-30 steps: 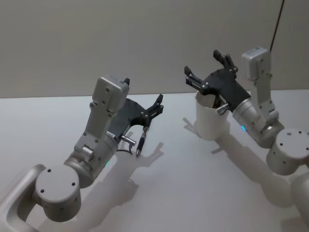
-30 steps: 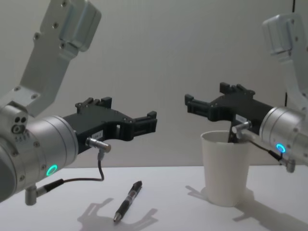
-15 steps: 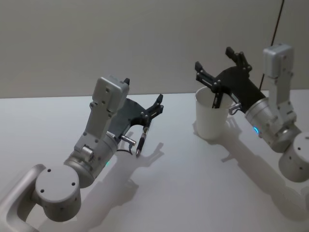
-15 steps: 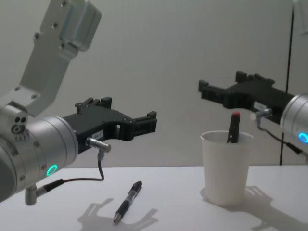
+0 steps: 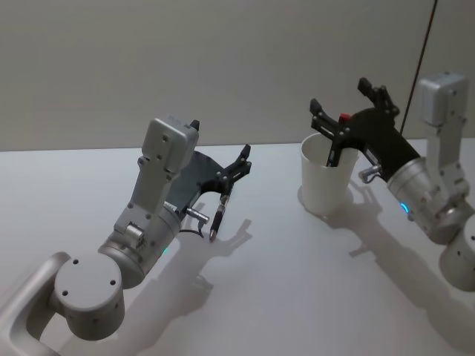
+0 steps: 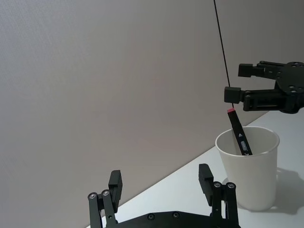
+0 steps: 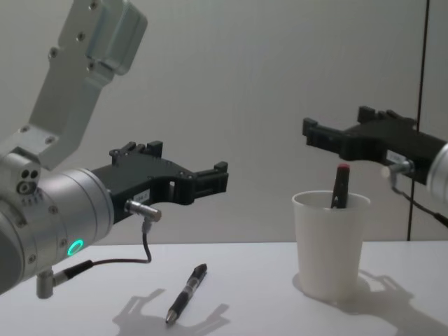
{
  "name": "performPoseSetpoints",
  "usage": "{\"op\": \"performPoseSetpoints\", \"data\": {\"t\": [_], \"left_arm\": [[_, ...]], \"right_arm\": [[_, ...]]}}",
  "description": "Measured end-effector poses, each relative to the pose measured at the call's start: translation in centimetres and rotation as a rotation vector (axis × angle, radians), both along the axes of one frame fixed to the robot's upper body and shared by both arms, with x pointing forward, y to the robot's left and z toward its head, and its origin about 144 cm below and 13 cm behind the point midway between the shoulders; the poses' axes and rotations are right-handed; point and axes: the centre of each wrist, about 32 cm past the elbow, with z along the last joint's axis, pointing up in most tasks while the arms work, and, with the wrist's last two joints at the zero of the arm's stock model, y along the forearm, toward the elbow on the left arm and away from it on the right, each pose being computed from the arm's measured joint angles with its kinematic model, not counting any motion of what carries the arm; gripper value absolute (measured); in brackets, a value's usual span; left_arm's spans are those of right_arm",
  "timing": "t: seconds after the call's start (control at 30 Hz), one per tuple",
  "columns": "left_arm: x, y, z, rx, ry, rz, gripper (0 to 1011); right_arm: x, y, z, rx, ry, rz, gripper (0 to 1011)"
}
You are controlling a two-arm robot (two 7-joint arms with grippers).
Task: Place the pen into the pen holder.
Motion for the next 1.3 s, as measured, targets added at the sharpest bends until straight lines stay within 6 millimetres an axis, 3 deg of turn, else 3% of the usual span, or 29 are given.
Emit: {"op": "performPoseSetpoints", "data": {"t": [1.0,1.3], "left_arm": [[0.0,0.0,0.0,0.0,0.0,0.0,1001],[0.0,0.0,0.0,0.0,0.0,0.0,1001]], "right_arm": [[-8.2,-3.3,-1.0,0.013,0.16,-0.115,1001],[-9.7,-3.7,-0.9,0.011,0.19,-0.128,1002]]}}
